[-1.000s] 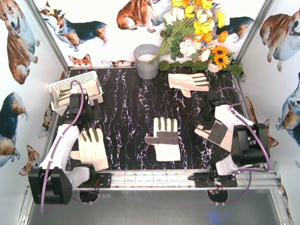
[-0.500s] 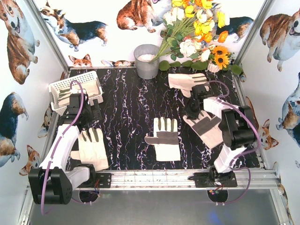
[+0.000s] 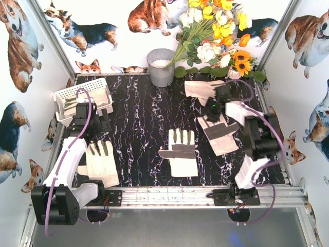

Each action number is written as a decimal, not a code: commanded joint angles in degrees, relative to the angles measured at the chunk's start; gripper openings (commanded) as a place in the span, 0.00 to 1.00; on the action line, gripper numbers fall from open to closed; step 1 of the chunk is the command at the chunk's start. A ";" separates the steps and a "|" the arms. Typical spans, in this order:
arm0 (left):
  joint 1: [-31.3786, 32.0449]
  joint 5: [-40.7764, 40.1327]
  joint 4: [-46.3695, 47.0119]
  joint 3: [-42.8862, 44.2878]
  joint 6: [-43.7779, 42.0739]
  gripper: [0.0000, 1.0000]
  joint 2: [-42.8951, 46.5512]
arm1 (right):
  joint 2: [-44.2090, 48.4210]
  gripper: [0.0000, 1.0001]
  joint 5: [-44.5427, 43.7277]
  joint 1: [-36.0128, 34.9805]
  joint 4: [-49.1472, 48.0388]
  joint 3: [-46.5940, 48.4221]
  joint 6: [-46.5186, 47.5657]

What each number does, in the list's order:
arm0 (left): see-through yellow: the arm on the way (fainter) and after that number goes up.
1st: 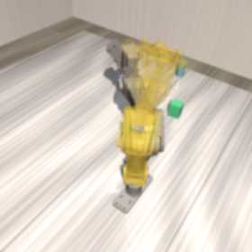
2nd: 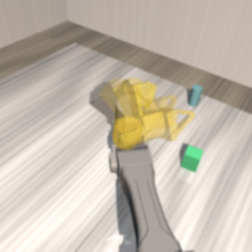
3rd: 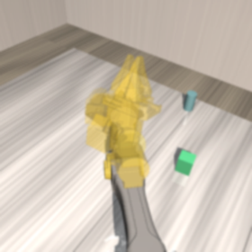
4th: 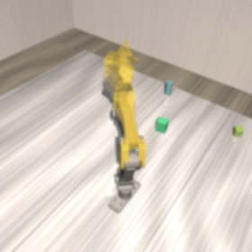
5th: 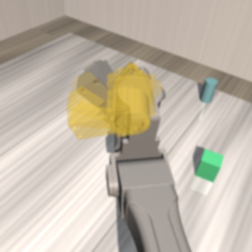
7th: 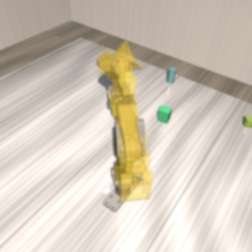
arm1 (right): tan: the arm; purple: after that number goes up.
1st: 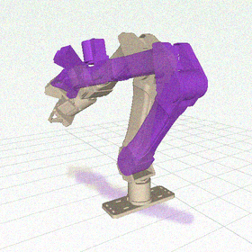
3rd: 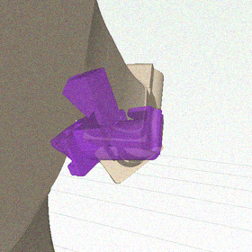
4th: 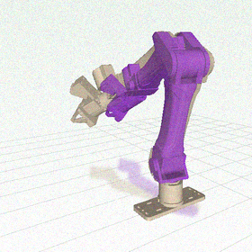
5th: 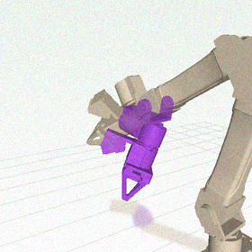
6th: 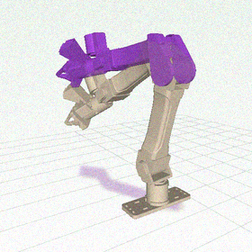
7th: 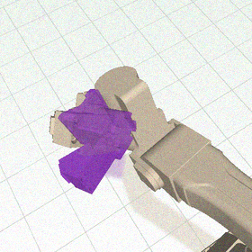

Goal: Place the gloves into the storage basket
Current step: Move the glove to the center of the board, then pick up the glove from the center of the board.

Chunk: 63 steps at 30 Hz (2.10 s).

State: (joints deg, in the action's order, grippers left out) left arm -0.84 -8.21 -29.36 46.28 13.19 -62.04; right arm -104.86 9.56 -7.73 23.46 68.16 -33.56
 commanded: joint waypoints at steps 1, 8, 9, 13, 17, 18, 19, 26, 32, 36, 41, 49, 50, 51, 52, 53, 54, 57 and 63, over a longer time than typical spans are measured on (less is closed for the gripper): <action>-0.83 -0.21 0.61 0.93 -0.53 0.98 1.31 | 11.35 0.49 1.01 6.76 0.77 -5.83 3.39; -0.87 0.35 0.71 0.92 -0.45 0.98 1.44 | 21.77 0.56 -6.28 17.64 3.45 -14.28 7.42; -0.90 0.45 0.71 0.92 -0.45 0.98 1.48 | 21.91 0.56 -7.41 18.86 3.51 -14.55 7.95; -0.88 0.17 0.67 0.84 -0.45 0.98 1.74 | 19.84 0.55 -7.30 21.76 3.56 -14.05 9.30; -0.87 -0.05 0.54 0.74 -0.45 0.98 1.92 | 16.92 0.53 -4.79 21.85 3.53 -13.09 9.83; -0.85 -0.14 0.54 0.74 -0.45 0.98 1.92 | 16.36 0.52 -4.98 21.84 3.29 -13.05 9.95; -0.83 -0.21 0.54 0.74 -0.45 0.98 1.92 | 15.71 0.52 -5.19 21.85 3.03 -13.10 10.11; -0.83 -0.57 0.56 0.65 -0.45 0.98 1.53 | 10.74 0.49 -2.86 21.88 2.62 -12.53 9.56; -0.83 -0.36 0.66 0.73 -0.72 0.98 1.40 | 10.59 0.19 -0.56 21.88 2.08 -13.16 8.85; -0.76 3.17 2.02 0.12 -1.54 0.98 2.31 | 15.40 0.00 2.53 21.88 1.15 -14.62 7.98; 0.07 8.27 4.36 -1.00 -1.90 0.96 4.25 | 23.53 0.00 7.62 21.79 0.89 -16.16 6.99; 13.89 9.24 5.27 -0.02 5.95 0.92 4.89 | 34.18 0.00 14.87 18.27 3.09 -15.98 6.01; 17.25 8.15 5.66 0.50 7.91 0.92 4.91 | 35.63 0.00 15.45 16.86 3.09 -15.88 6.13; 20.36 7.38 6.23 1.14 10.26 0.92 4.85 | 37.53 0.00 15.90 15.28 2.74 -15.87 6.34; 23.03 6.81 7.01 1.70 13.31 0.92 4.71 | 38.93 0.00 16.14 13.16 2.28 -15.93 6.50; 25.03 6.65 8.28 2.07 16.62 0.92 4.47 | 40.10 0.00 16.57 11.65 1.52 -16.06 6.64; 27.34 7.47 10.36 2.05 20.41 0.92 4.24 | 41.23 0.00 16.98 9.94 0.87 -16.24 6.74; 32.21 9.71 19.82 0.02 31.03 0.91 3.38 | 44.78 0.00 15.85 4.31 -1.36 -17.56 7.54; 40.89 8.68 34.91 -1.40 45.93 0.91 -2.54 | 49.53 0.00 12.05 -5.83 -7.72 -23.45 7.54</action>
State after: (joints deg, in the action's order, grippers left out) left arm 35.99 0.93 -6.79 45.47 45.93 -61.17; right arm -57.87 23.51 -9.74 23.38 47.81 -26.22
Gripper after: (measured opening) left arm 0.911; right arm 0.035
